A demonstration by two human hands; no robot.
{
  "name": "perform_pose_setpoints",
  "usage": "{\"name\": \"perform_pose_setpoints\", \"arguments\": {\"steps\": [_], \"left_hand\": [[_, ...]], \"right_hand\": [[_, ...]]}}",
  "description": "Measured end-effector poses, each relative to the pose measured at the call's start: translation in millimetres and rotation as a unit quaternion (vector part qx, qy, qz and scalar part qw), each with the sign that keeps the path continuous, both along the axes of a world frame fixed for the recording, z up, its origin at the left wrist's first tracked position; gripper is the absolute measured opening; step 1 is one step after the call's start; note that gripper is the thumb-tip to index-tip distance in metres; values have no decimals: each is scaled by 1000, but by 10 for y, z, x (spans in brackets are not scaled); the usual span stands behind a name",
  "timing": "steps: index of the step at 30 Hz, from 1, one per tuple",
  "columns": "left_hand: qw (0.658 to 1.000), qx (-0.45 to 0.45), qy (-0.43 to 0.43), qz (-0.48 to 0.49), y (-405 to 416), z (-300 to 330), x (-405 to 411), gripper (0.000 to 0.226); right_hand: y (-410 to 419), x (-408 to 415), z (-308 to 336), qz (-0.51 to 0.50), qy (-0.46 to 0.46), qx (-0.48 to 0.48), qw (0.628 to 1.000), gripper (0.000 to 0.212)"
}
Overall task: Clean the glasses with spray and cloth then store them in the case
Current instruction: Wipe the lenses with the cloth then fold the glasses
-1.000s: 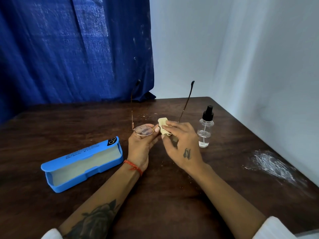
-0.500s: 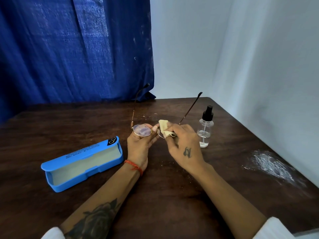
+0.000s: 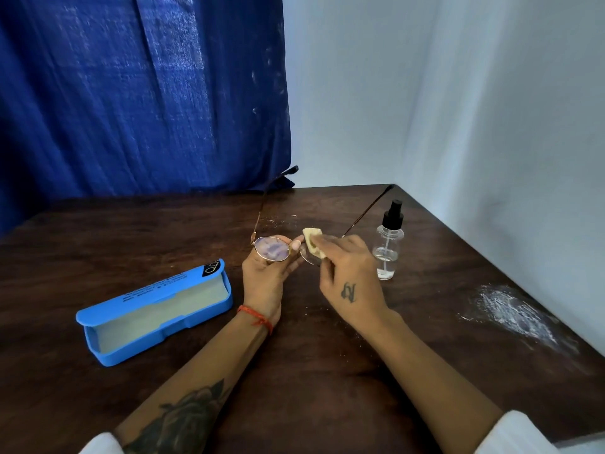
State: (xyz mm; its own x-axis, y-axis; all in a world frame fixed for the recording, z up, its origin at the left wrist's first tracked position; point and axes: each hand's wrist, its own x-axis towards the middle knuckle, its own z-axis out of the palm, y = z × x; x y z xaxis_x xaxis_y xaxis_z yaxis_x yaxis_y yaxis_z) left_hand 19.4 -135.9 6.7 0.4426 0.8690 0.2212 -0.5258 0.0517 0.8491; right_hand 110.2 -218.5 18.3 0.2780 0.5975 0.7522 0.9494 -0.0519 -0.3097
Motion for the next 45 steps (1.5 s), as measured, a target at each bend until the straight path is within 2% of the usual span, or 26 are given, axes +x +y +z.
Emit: {"name": "perform_pose_setpoints", "arguments": {"steps": [3, 6, 8, 12, 16, 20, 24, 29, 32, 35, 39, 41, 45], "left_hand": [[1000, -1, 9, 8, 9, -9, -7, 10], [1000, -3, 22, 19, 29, -18, -7, 15], [1000, -3, 19, 18, 34, -14, -3, 14], [1000, -8, -5, 13, 22, 10, 1, 9], [1000, -11, 9, 11, 30, 7, -1, 17], [999, -18, 42, 27, 40, -17, -3, 32], [998, -16, 44, 41, 42, -5, -16, 22], [999, -17, 19, 26, -4, 37, -12, 14], [999, -7, 18, 25, -4, 35, -6, 15], [999, -3, 31, 39, 13, 8, -11, 14], [998, 10, 49, 48, 22, -13, -18, 12], [998, 6, 50, 49, 21, -5, -22, 15], [998, 7, 48, 45, 4, 20, -27, 15]], "right_hand": [[0, -41, 11, 57, 67, 22, 996, 38], [-20, -12, 31, 64, 114, 54, 990, 30], [-29, -3, 38, 45, 106, 53, 992, 26], [-32, 15, 16, -19, 34, 36, 999, 27], [-3, -31, 4, -6, 9, 30, 1000, 34], [-2, -23, -4, 62, 91, 34, 993, 30], [-47, 1, 15, 78, 149, 47, 985, 18], [-46, 11, 20, -13, 43, 36, 998, 23], [-8, -17, -15, -21, 25, 24, 999, 35], [24, -42, -40, 29, 66, 15, 997, 40], [-1, -32, -39, 79, 177, 38, 980, 33], [-16, -28, -27, 77, 200, 32, 976, 28], [-29, -6, -21, 14, 89, 32, 995, 24]]}}
